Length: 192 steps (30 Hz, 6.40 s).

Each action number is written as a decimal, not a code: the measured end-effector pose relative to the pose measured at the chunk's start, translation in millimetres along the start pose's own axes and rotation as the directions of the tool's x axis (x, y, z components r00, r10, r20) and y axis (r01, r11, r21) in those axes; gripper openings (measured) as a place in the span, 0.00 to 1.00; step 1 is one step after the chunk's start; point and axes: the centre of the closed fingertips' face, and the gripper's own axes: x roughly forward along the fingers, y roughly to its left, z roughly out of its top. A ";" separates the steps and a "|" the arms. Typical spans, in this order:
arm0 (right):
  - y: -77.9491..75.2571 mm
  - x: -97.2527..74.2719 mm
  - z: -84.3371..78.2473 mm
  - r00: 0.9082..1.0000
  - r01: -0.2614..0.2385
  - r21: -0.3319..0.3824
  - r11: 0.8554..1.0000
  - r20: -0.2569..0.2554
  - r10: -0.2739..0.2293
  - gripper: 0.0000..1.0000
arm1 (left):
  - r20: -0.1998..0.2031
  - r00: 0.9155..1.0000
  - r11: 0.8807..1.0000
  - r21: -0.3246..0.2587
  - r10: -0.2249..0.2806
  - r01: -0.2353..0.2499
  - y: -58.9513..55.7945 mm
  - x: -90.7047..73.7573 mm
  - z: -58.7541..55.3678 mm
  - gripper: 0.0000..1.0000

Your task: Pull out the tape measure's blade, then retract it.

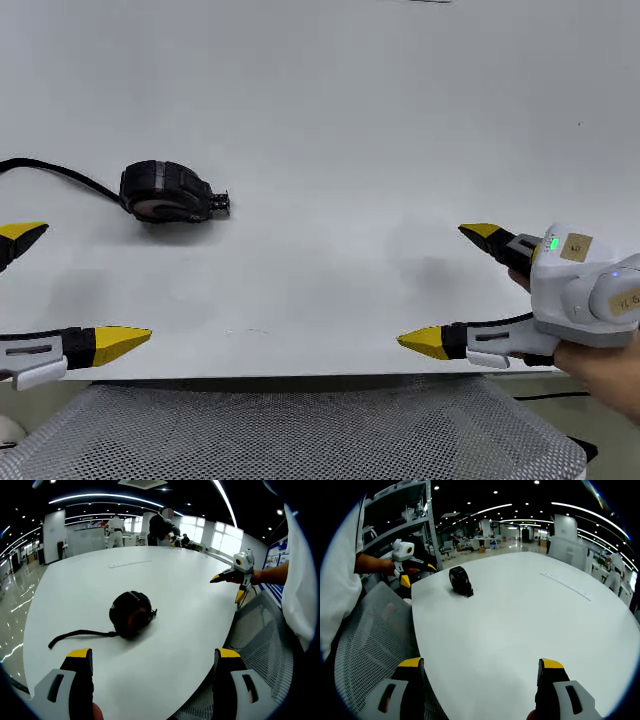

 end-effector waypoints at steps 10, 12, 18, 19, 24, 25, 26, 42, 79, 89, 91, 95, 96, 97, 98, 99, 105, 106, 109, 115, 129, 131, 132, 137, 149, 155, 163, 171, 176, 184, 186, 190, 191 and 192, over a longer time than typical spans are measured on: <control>0.8 10.0 9.0 1.000 -0.021 -0.026 0.999 0.009 0.021 0.89 | 0.003 1.000 1.000 0.008 0.000 0.000 4.0 5.0 5.1 0.96; 0.8 11.6 10.2 1.000 -0.027 -0.029 0.999 0.011 0.028 0.89 | 0.003 1.000 1.000 0.013 -0.001 0.001 5.0 7.2 6.8 0.96; -1.5 16.4 14.6 0.999 -0.039 -0.037 0.999 0.012 0.039 0.89 | 0.007 1.000 0.999 0.033 -0.017 0.016 4.9 14.2 14.6 0.95; -2.2 17.2 15.5 0.999 -0.039 -0.038 0.999 0.013 0.040 0.89 | 0.006 1.000 0.999 0.035 -0.020 0.020 5.0 15.4 15.2 0.95; -4.7 24.1 22.5 0.998 -0.056 -0.058 0.997 0.010 0.056 0.89 | 0.006 1.000 0.998 0.055 -0.023 0.023 7.0 20.4 20.2 0.94; -5.3 25.7 24.7 0.998 -0.058 -0.065 0.996 0.011 0.059 0.89 | 0.007 1.000 0.998 0.060 -0.024 0.024 7.6 21.4 21.5 0.94; -5.5 26.9 26.2 0.998 -0.061 -0.064 0.996 0.013 0.062 0.88 | 0.008 1.000 0.998 0.062 -0.025 0.025 8.0 22.1 22.4 0.93; -0.2 55.7 41.2 0.992 -0.127 -0.137 0.982 -0.009 0.127 0.87 | -0.026 0.996 0.988 0.124 -0.088 0.091 14.2 39.0 27.7 0.85; 4.4 102.0 70.3 0.974 -0.228 -0.232 0.946 -0.044 0.224 0.86 | -0.205 0.957 0.924 0.283 -0.204 0.257 39.9 75.7 22.0 0.75; 5.4 110.7 80.3 0.968 -0.250 -0.258 0.933 -0.051 0.245 0.86 | -0.266 0.941 0.899 0.327 -0.210 0.292 46.2 85.0 16.8 0.68; 4.8 112.1 82.2 0.968 -0.252 -0.260 0.932 -0.051 0.247 0.86 | -0.273 0.939 0.893 0.337 -0.211 0.299 47.5 86.4 16.2 0.66; 3.8 114.3 85.7 0.967 -0.252 -0.265 0.931 -0.048 0.249 0.86 | -0.298 0.929 0.879 0.352 -0.220 0.321 49.0 88.4 12.6 0.58; 3.6 114.7 86.2 0.967 -0.253 -0.265 0.931 -0.047 0.249 0.86 | -0.300 0.929 0.878 0.355 -0.219 0.322 49.6 89.0 12.6 0.58; 3.5 115.2 86.8 0.967 -0.253 -0.263 0.931 -0.045 0.250 0.86 | -0.303 0.928 0.875 0.359 -0.219 0.324 50.2 89.5 12.4 0.57; 3.2 115.8 87.2 0.967 -0.253 -0.263 0.931 -0.044 0.250 0.86 | -0.306 0.927 0.871 0.369 -0.217 0.326 51.3 90.1 12.4 0.54; 3.2 116.2 87.3 0.967 -0.253 -0.262 0.931 -0.044 0.251 0.86 | -0.308 0.926 0.868 0.372 -0.217 0.328 51.7 90.4 12.5 0.51; 4.7 119.2 87.6 0.966 -0.258 -0.260 0.931 -0.043 0.255 0.86 | -0.311 0.923 0.861 0.379 -0.226 0.339 52.1 93.2 14.4 0.42; 4.7 119.7 87.7 0.966 -0.258 -0.259 0.931 -0.042 0.256 0.86 | -0.310 0.923 0.860 0.381 -0.227 0.340 52.1 93.5 14.6 0.41; 4.7 121.0 87.4 0.966 -0.259 -0.257 0.931 -0.043 0.256 0.86 | -0.314 0.922 0.856 0.389 -0.225 0.342 52.3 94.7 14.4 0.41; 6.6 124.0 88.0 0.964 -0.263 -0.251 0.931 -0.039 0.262 0.86 | -0.320 0.920 0.849 0.398 -0.226 0.347 52.9 96.3 14.6 0.36; 8.9 130.6 88.9 0.963 -0.267 -0.241 0.933 -0.021 0.270 0.81 | -0.336 0.917 0.833 0.426 -0.217 0.353 53.3 98.4 12.3 0.28; 7.4 131.6 89.5 0.964 -0.260 -0.244 0.934 -0.015 0.265 0.79 | -0.339 0.915 0.834 0.422 -0.218 0.355 53.7 98.8 12.2 0.28; 6.9 132.3 89.5 0.965 -0.258 -0.238 0.936 -0.012 0.263 0.79 | -0.350 0.911 0.839 0.408 -0.220 0.360 53.7 98.7 11.3 0.28; 5.6 135.4 92.5 0.967 -0.246 -0.228 0.942 0.008 0.254 0.77 | -0.358 0.909 0.825 0.431 -0.215 0.365 53.5 98.9 11.0 0.27; 17.1 155.6 102.9 0.958 -0.271 -0.237 0.933 0.026 0.285 0.72 | -0.366 0.907 0.822 0.437 -0.209 0.365 54.9 99.9 10.7 0.27; 22.2 166.6 105.7 0.954 -0.283 -0.258 0.924 0.023 0.298 0.67 | -0.371 0.906 0.818 0.443 -0.206 0.367 55.5 100.7 10.7 0.27; 26.3 179.3 113.9 0.950 -0.289 -0.281 0.915 0.033 0.310 0.57 | -0.376 0.902 0.806 0.455 -0.210 0.378 56.1 100.7 11.8 0.26; 32.8 191.6 120.1 0.942 -0.307 -0.312 0.899 0.036 0.334 0.47 | -0.382 0.897 0.788 0.471 -0.223 0.397 56.5 100.6 12.1 0.26; 33.5 198.3 120.4 0.939 -0.313 -0.330 0.891 0.035 0.342 0.41 | -0.392 0.893 0.783 0.475 -0.222 0.403 56.1 100.6 11.8 0.26; 34.7 206.0 116.0 0.932 -0.328 -0.350 0.878 0.029 0.360 0.32 | -0.392 0.892 0.788 0.465 -0.225 0.403 55.9 100.8 11.8 0.27; 35.5 207.5 117.4 0.930 -0.331 -0.351 0.876 0.034 0.365 0.30 | -0.391 0.892 0.789 0.463 -0.227 0.404 55.4 100.6 11.9 0.27; 36.7 211.5 120.7 0.929 -0.329 -0.370 0.869 0.041 0.369 0.24 | -0.390 0.892 0.790 0.463 -0.227 0.403 54.8 100.1 11.9 0.27; 36.9 212.5 121.1 0.928 -0.329 -0.372 0.868 0.040 0.370 0.24 | -0.390 0.892 0.790 0.463 -0.227 0.403 54.7 100.1 11.9 0.27; 37.3 213.2 121.5 0.927 -0.332 -0.373 0.867 0.041 0.372 0.24 | -0.390 0.892 0.790 0.463 -0.226 0.403 54.6 99.9 11.8 0.27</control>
